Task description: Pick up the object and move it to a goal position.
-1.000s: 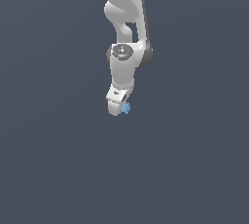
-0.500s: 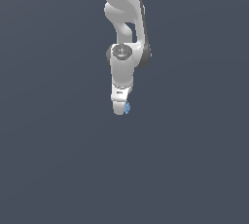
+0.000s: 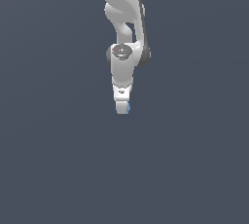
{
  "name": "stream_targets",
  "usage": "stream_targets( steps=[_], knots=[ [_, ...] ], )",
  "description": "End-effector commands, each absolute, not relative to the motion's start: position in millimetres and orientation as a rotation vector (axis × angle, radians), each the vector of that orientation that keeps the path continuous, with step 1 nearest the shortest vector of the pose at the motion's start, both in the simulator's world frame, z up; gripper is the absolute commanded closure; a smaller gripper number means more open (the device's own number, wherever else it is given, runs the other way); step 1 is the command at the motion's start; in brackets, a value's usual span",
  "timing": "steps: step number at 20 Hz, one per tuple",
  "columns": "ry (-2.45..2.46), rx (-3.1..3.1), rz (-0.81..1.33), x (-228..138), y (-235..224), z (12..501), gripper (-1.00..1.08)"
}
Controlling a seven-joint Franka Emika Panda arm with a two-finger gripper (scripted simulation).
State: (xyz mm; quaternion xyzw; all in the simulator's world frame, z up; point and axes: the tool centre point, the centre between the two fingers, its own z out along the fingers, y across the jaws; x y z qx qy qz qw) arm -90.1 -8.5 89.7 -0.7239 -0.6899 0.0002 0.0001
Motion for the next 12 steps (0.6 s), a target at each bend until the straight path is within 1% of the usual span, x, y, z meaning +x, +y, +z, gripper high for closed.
stream_targets(
  steps=[1, 7, 12],
  knots=[
    [-2.184, -2.258, 0.0, -90.9, -8.4, 89.3, -0.92],
    [-2.182, -2.26, 0.0, -91.0, -8.6, 86.6, -0.92],
    [-2.184, -2.257, 0.0, -91.7, -8.2, 70.8, -0.92]
  ],
)
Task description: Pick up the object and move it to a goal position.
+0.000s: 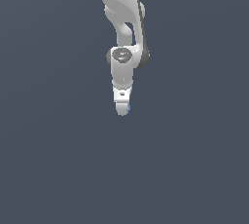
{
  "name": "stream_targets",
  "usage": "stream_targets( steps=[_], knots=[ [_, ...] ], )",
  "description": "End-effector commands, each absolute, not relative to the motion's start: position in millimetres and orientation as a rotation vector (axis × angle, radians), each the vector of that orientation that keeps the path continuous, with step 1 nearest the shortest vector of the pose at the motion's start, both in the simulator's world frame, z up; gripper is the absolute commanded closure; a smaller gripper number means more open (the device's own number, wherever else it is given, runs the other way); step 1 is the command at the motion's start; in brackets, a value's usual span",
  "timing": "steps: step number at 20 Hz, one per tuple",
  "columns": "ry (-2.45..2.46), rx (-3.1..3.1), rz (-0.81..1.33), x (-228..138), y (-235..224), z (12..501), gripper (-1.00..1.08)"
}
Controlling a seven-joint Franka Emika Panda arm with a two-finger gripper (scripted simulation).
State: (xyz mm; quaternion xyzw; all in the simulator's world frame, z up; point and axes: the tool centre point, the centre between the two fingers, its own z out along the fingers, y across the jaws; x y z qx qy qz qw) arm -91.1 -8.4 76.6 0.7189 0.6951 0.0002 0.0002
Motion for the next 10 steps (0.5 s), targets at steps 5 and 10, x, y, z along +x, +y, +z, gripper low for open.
stream_targets(
  steps=[5, 10],
  knots=[
    [2.187, 2.256, 0.0, -92.0, -8.3, 48.5, -0.92],
    [2.188, 2.255, 0.0, -91.9, -8.4, 39.2, -0.92]
  ],
)
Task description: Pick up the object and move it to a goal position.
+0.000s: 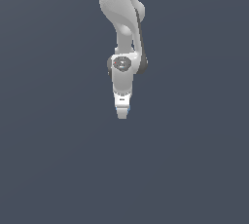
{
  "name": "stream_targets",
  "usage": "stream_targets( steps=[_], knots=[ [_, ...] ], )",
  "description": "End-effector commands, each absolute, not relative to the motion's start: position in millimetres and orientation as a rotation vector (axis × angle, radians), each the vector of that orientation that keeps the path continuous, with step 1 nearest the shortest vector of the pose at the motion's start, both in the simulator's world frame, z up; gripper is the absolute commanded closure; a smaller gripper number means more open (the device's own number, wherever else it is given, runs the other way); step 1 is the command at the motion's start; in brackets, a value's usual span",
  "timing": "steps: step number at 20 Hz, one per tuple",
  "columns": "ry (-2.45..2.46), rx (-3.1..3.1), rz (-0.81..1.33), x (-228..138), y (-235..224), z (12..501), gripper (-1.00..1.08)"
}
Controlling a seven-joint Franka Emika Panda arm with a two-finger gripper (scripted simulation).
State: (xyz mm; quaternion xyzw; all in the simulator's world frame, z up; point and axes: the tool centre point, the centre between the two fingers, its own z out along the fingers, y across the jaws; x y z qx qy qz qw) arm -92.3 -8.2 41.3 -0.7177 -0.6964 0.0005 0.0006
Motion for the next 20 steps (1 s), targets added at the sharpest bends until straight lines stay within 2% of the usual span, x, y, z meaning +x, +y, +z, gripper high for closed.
stream_targets(
  steps=[1, 2, 14, 20],
  knots=[
    [-2.188, -2.254, 0.0, -91.9, -8.4, 38.9, -0.92],
    [-2.188, -2.254, 0.0, -91.9, -8.4, 38.9, 1.08],
    [-2.191, -2.256, -0.003, -90.2, -7.8, 41.7, 1.08],
    [-2.191, -2.256, -0.003, -86.5, -0.1, 58.1, 1.08]
  ],
)
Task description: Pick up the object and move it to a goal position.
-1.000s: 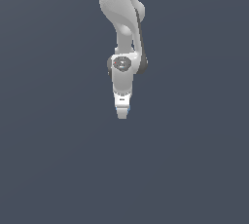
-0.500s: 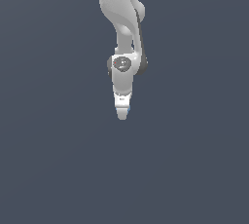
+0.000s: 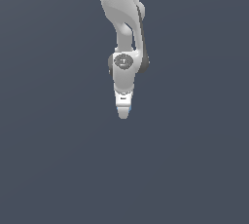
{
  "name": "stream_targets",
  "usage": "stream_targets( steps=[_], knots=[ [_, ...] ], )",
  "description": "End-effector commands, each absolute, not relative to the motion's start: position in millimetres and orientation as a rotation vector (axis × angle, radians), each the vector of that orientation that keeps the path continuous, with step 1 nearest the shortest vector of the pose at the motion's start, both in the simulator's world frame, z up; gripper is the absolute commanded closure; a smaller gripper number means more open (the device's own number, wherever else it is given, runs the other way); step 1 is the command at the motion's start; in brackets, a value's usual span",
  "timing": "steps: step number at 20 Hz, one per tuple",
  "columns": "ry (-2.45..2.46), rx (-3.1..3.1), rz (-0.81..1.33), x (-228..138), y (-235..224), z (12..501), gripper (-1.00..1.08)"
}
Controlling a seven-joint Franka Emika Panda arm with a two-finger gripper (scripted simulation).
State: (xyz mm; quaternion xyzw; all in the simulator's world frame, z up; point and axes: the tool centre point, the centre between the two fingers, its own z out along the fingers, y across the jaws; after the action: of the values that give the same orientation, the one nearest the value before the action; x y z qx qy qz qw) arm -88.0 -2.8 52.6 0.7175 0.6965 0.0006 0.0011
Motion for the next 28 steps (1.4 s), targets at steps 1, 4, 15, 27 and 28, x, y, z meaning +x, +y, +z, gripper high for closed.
stream_targets(
  steps=[1, 4, 15, 27, 28],
  knots=[
    [2.187, 2.251, 0.003, -85.4, 2.0, 62.8, 1.08],
    [2.188, 2.251, 0.003, -81.6, 9.9, 79.6, 1.08],
    [2.192, 2.251, 0.004, -59.0, 55.1, 175.1, 1.08],
    [2.193, 2.252, 0.003, -29.2, 107.8, 290.9, 1.08],
    [2.193, 2.252, 0.003, -26.7, 112.0, 300.1, 1.08]
  ],
)
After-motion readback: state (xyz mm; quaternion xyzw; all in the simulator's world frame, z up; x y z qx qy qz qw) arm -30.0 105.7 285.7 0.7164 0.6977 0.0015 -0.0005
